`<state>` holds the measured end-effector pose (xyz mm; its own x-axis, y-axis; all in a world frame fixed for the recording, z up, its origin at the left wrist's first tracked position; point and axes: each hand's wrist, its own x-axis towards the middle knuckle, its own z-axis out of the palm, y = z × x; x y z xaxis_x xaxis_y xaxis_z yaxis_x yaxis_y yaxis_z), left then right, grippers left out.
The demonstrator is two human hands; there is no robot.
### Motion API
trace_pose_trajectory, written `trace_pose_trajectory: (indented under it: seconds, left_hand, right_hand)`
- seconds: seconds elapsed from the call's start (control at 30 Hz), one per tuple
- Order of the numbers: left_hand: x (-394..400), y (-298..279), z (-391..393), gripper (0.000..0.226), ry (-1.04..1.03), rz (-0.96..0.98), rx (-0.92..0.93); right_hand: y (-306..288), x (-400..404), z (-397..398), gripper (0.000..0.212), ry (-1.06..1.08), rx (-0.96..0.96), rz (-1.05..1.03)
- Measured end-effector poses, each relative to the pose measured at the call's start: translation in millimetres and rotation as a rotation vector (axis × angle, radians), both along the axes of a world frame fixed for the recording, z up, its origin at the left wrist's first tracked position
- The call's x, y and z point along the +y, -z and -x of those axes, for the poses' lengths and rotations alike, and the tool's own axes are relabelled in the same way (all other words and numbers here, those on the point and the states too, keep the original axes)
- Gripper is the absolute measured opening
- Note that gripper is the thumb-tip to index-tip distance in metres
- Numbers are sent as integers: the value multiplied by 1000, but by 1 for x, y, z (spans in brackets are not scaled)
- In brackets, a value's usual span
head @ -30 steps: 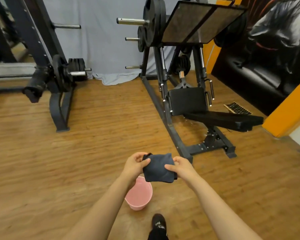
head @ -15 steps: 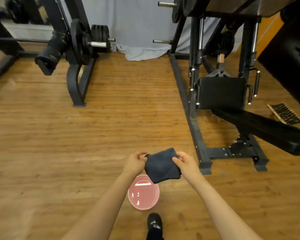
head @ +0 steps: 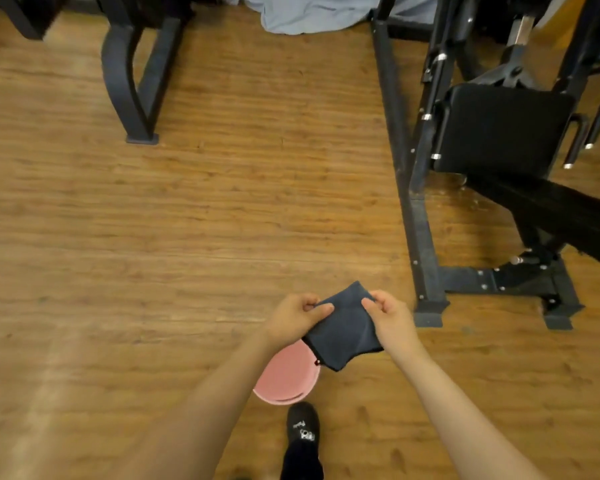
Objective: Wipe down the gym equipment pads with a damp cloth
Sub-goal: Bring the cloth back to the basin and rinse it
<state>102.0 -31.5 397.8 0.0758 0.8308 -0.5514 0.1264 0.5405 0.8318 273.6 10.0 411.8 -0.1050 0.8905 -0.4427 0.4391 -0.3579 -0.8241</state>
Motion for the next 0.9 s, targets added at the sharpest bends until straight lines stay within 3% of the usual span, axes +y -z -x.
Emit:
trace_pose_trajectory:
  seconds: [0.1,0.17,0.23,0.33,0.5,0.67,0.73,0.9]
  left_hand:
    - [-13,48,2,15,-133,154,-279]
    - [-17,82,7,15,-275,185,-348]
    - [-19,116,12,13,-452,230,-353]
    - [-23,169,22,8,-625,297,-253]
    - [-22,248,49,24,-604,316,-331]
    - [-7,322,58,20,-609,321,-46]
    - [-2,348,58,20,-613,318,59]
    - [-3,398,52,28,-546,301,242]
  right_hand:
    - [60,-1,2,20,168,15,46]
    - [94,-3,7,18,182,70,135]
    - [124,-10,14,7,91,179,267]
    - [172,-22,26,28,-10,171,374]
    - [257,-12,46,30,31,-34,276]
    - [343,-4,61,8,-10,-259,239]
    - [369,-1,64,16,-70,-326,213]
    - [404,3,68,10,-222,-448,126]
